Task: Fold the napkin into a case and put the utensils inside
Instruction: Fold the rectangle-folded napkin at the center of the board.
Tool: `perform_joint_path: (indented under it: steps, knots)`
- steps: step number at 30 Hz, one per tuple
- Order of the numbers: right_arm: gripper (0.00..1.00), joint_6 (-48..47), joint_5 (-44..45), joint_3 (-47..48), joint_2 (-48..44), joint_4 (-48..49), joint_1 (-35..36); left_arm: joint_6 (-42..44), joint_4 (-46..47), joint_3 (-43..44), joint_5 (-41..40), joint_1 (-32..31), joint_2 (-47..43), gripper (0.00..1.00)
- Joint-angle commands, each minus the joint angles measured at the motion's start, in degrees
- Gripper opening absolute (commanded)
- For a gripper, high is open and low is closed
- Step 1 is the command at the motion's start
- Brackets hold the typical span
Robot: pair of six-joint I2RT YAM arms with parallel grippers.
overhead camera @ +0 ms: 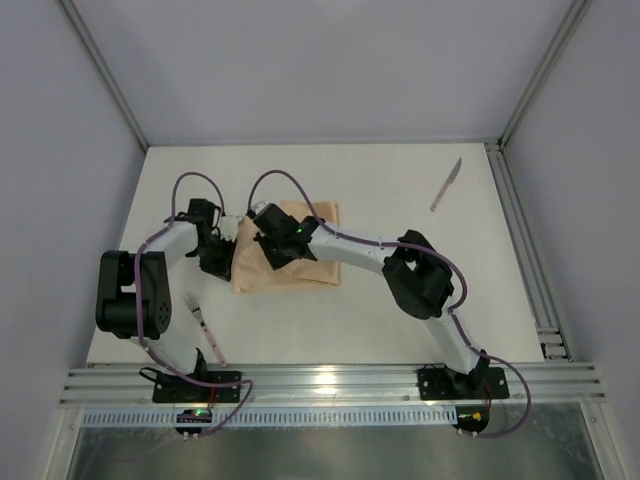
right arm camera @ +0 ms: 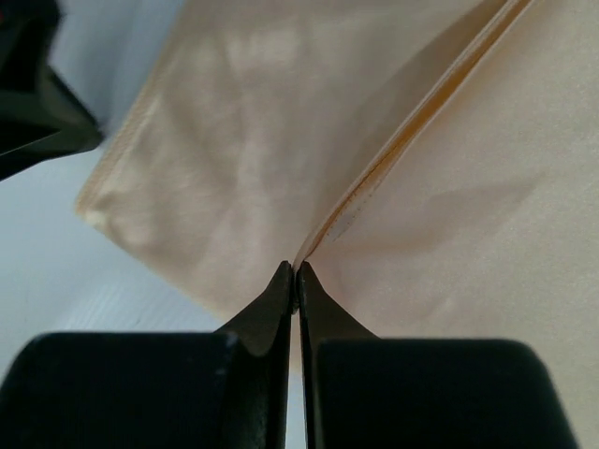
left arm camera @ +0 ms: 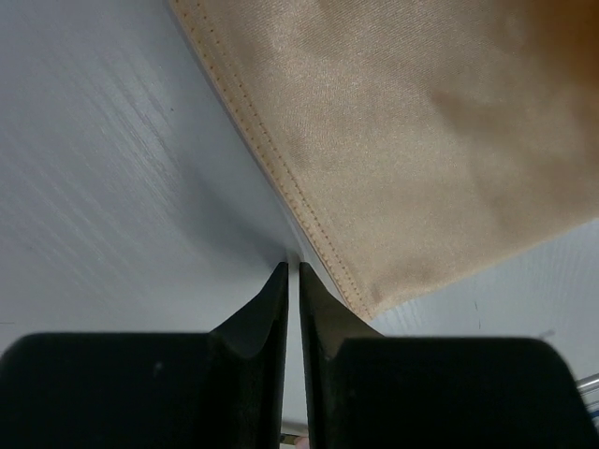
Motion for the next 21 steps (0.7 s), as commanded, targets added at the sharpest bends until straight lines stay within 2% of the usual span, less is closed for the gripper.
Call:
perform_joint_path:
  steps: [1,12,21]
  knots:
    - [0.04,-2.1,-6.3,2.8,0.9,5.1,2.3,-0.5,-0.2,0.9,0.2,0.2,1.8,0.09]
    - [0.04,0.0,-15.1,1.3,1.7,16.5,3.9,-0.7,-0.5,1.6,0.2,0.2,2.8,0.00]
    - [0.04,2.8,-17.9,3.3,4.4,16.7,4.0,-0.7,-0.5,1.7,0.7,0.8,2.8,0.00]
